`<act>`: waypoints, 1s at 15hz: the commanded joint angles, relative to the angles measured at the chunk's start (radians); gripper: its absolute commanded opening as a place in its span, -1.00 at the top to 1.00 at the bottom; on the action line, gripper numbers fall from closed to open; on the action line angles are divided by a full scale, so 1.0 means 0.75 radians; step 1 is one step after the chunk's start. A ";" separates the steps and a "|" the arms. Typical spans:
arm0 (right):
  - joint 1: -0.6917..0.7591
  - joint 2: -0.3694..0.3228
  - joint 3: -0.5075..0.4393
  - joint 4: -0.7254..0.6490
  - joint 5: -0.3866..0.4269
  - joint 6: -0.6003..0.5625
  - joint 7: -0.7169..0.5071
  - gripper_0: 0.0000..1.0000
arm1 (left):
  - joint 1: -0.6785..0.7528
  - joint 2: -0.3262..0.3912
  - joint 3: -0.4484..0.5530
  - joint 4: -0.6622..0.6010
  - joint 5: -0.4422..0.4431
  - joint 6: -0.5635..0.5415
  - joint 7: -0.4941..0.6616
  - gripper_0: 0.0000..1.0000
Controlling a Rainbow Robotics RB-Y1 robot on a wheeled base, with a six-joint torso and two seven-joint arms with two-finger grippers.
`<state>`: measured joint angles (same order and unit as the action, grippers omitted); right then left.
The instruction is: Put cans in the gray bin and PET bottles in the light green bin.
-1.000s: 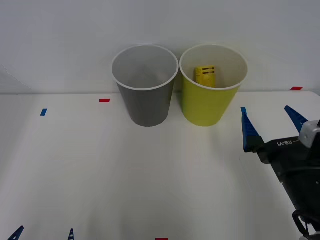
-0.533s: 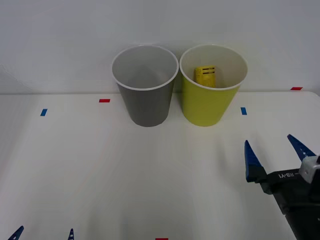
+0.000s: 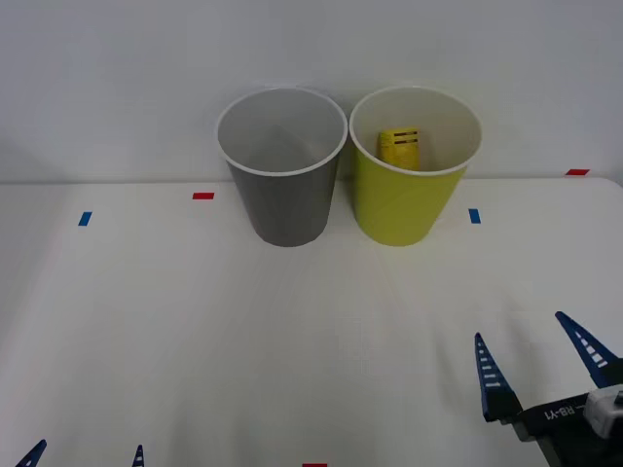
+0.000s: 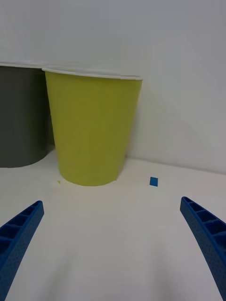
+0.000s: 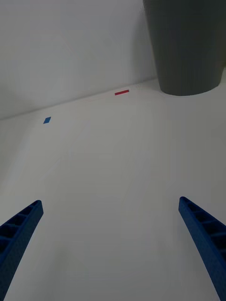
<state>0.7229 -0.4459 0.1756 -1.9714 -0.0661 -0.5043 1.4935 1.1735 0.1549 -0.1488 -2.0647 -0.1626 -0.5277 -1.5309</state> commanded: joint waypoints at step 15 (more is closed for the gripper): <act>0.331 -0.064 0.251 0.008 -0.133 -0.109 0.140 -1.00 | 0.000 0.000 0.000 0.000 0.000 0.000 0.000 -0.99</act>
<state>0.9686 -0.4928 0.3629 -1.9649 -0.1639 -0.5868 1.6077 1.1735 0.1549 -0.1488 -2.0647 -0.1626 -0.5277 -1.5309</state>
